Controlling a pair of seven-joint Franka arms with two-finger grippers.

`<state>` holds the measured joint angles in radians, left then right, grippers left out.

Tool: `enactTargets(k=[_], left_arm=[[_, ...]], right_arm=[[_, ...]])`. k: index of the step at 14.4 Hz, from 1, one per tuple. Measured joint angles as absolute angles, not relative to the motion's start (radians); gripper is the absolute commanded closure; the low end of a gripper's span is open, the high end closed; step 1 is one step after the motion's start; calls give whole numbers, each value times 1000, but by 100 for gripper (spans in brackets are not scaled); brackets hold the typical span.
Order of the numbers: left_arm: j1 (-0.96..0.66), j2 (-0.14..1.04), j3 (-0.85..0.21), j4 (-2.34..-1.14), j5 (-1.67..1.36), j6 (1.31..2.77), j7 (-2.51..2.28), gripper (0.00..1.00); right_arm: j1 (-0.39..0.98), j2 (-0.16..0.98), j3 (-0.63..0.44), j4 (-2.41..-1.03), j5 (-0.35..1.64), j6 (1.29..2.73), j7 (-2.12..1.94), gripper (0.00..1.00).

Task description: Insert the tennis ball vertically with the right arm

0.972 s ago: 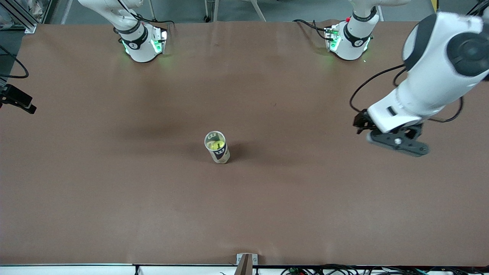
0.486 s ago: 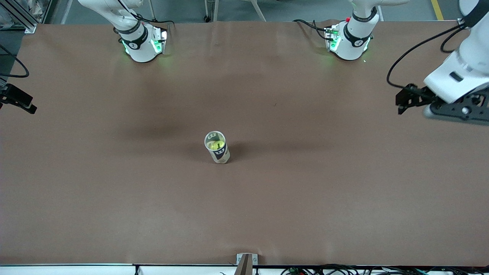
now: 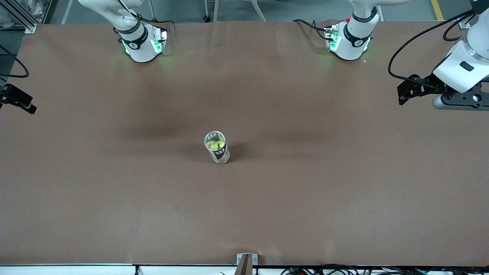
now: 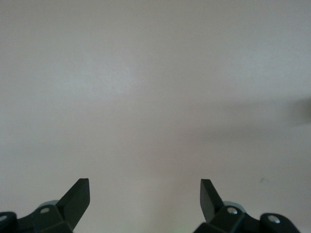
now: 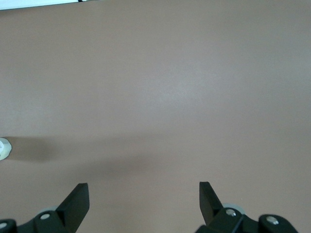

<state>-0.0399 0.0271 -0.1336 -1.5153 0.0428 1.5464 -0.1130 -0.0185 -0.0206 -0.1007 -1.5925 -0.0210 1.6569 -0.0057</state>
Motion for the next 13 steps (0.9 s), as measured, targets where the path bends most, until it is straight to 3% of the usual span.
enactTargets(k=[13], left_arm=[[-40,14,-137,-1539,27,1528,-141,0]], right_arm=[[-46,-20,-77,-1588,-21,1658,-6,0]])
